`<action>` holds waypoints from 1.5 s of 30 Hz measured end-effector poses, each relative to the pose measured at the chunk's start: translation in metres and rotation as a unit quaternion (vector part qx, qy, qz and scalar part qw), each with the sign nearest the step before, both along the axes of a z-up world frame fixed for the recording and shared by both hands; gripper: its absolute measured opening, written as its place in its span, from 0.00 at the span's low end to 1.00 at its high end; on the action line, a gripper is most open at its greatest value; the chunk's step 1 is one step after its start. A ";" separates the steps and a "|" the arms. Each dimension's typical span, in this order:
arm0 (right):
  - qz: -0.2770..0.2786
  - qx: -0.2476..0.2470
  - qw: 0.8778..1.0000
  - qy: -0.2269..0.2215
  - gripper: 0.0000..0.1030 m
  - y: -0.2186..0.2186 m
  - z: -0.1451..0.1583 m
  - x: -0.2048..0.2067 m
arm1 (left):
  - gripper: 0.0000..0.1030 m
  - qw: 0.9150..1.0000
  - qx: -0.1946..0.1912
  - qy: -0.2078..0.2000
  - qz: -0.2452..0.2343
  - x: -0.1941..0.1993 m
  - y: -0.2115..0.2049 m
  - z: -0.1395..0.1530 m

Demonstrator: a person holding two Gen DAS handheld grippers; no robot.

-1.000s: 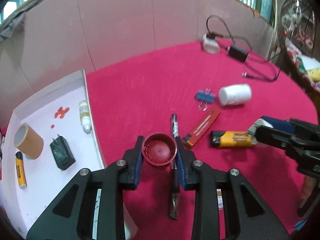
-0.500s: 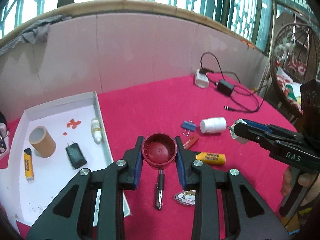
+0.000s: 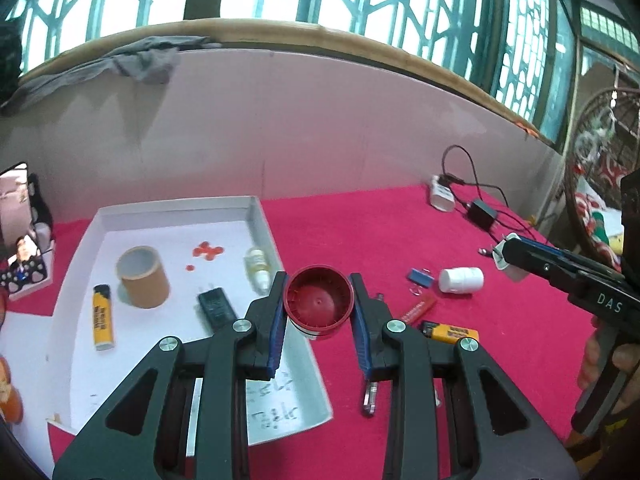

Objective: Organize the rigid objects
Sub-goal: 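Carry the red cup and white charger over the white tray with both tools, then open both tools to drop the red cup and charger into the tray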

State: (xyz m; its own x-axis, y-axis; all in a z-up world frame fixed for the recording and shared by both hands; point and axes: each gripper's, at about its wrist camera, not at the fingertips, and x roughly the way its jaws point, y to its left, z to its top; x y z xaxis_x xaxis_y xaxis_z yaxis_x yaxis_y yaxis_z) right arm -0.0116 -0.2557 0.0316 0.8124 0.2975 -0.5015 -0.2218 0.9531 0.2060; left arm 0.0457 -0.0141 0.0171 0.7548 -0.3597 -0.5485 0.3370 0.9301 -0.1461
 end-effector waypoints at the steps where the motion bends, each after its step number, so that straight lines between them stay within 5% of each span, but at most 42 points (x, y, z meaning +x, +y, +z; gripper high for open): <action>1: 0.003 -0.001 1.000 -0.001 0.36 0.004 0.001 0.001 | 0.27 1.000 -0.002 -0.001 0.005 0.000 0.004 0.001; 22: 0.087 -0.035 0.996 0.008 0.36 0.094 0.010 0.029 | 0.27 0.993 -0.014 0.004 0.117 0.003 0.101 -0.012; 30: 0.122 -0.053 0.991 0.027 0.36 0.131 0.001 0.041 | 0.27 0.983 -0.015 0.015 0.180 0.008 0.144 -0.025; 45: 0.170 -0.100 0.977 0.084 0.36 0.203 -0.052 0.063 | 0.27 0.981 0.031 0.054 0.186 0.034 0.133 -0.058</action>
State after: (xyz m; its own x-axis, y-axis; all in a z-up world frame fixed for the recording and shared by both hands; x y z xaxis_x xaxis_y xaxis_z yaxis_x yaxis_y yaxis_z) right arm 0.0517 -0.0529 -0.0208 0.5847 0.4184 -0.6951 -0.5112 0.8553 0.0848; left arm 0.0798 0.1191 -0.0409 0.7635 -0.0339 -0.6449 -0.0423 0.9939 -0.1023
